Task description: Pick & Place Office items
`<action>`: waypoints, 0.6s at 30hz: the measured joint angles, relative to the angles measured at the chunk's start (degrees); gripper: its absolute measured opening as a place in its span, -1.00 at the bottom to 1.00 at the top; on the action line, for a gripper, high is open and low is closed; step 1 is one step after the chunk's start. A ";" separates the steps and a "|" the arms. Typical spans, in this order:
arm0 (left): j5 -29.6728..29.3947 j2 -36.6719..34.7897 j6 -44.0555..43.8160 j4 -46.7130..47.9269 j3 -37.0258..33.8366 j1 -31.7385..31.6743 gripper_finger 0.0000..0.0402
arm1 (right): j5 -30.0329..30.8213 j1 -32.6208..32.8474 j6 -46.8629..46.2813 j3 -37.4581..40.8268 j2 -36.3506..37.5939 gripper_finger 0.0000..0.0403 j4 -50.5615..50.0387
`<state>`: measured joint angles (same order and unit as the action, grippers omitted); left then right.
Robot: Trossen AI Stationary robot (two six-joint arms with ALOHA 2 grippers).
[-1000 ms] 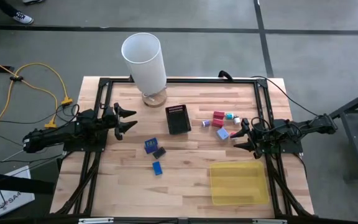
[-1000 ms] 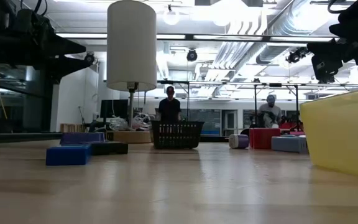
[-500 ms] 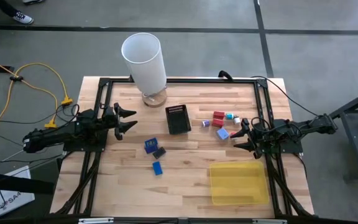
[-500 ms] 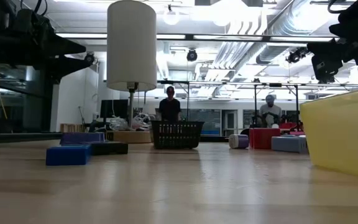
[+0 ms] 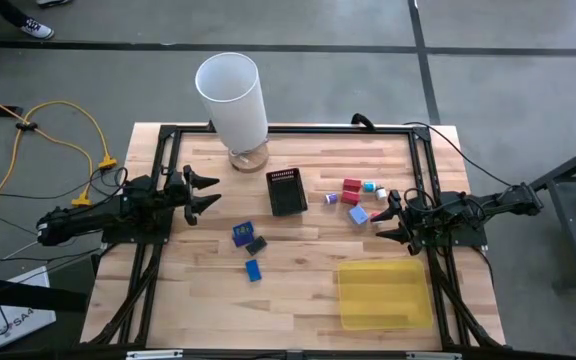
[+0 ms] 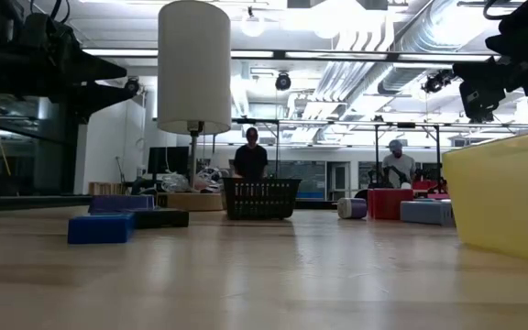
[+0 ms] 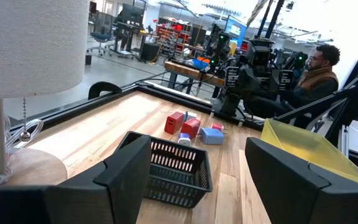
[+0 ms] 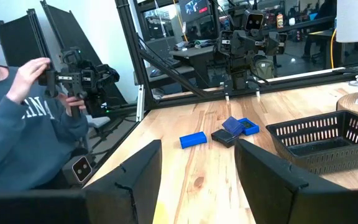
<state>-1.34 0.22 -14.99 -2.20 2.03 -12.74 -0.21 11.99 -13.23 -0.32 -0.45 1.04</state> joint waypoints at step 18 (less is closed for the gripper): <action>-3.24 -0.02 3.34 0.03 0.02 0.12 0.27 | 0.00 0.00 -0.02 0.00 0.02 -0.06 0.02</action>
<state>-4.58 0.21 -11.65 -2.16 2.04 -12.62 -0.20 11.99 -13.26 -0.32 -0.43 1.06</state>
